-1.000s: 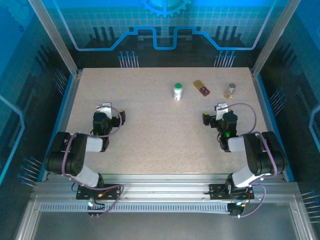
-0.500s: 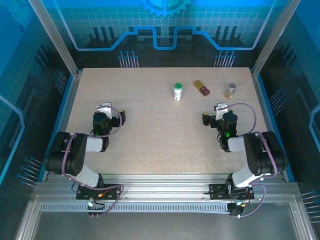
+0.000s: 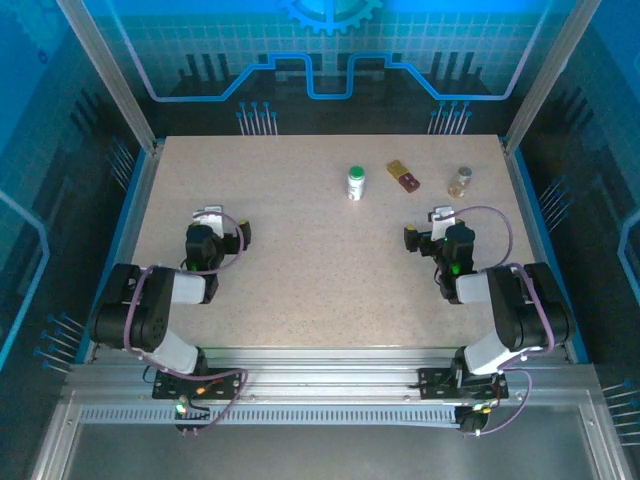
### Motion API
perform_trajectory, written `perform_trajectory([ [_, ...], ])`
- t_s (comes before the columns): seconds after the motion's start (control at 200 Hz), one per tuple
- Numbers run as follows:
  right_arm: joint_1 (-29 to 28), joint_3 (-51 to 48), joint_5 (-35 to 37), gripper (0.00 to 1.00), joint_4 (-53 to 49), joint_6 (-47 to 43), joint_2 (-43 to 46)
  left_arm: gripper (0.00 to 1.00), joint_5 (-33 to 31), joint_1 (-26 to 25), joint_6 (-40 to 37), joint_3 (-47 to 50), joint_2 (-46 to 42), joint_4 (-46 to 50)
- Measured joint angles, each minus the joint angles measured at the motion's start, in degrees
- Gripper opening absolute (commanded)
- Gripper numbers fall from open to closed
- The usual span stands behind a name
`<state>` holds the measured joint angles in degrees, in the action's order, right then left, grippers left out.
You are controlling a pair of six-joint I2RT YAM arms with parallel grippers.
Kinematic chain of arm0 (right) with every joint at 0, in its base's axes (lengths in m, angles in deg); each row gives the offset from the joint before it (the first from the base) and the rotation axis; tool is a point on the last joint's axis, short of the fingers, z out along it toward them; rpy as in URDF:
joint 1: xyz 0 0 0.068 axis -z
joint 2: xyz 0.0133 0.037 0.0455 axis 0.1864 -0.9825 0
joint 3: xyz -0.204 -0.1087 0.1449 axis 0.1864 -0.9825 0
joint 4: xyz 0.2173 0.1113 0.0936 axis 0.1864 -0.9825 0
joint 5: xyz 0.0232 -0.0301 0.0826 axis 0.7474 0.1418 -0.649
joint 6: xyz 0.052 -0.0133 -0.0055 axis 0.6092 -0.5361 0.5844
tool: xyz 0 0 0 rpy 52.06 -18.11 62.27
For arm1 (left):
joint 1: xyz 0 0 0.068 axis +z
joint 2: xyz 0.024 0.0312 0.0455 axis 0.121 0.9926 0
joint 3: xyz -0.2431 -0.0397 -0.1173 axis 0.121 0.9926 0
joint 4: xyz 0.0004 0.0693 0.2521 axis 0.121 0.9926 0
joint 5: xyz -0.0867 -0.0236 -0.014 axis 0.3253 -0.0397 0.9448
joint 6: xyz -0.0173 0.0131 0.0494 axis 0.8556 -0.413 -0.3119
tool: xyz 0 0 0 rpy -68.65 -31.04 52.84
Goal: Sort the pills into containers
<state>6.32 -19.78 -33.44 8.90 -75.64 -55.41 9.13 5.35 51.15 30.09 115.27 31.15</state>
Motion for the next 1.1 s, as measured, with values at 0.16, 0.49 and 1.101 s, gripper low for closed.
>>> perform_trajectory([
  [0.16,0.00,0.00,0.00,1.00,0.04,0.00,0.00,0.99,0.00,0.00,0.00,0.00,0.00,0.00],
  [0.49,0.00,0.00,0.00,1.00,0.13,0.00,0.00,0.99,0.00,0.00,0.00,0.00,0.00,0.00],
  [1.101,-0.02,0.00,0.68,1.00,0.11,-0.02,0.00,0.99,-3.67,-1.36,-0.11,-0.17,-4.07,5.05],
])
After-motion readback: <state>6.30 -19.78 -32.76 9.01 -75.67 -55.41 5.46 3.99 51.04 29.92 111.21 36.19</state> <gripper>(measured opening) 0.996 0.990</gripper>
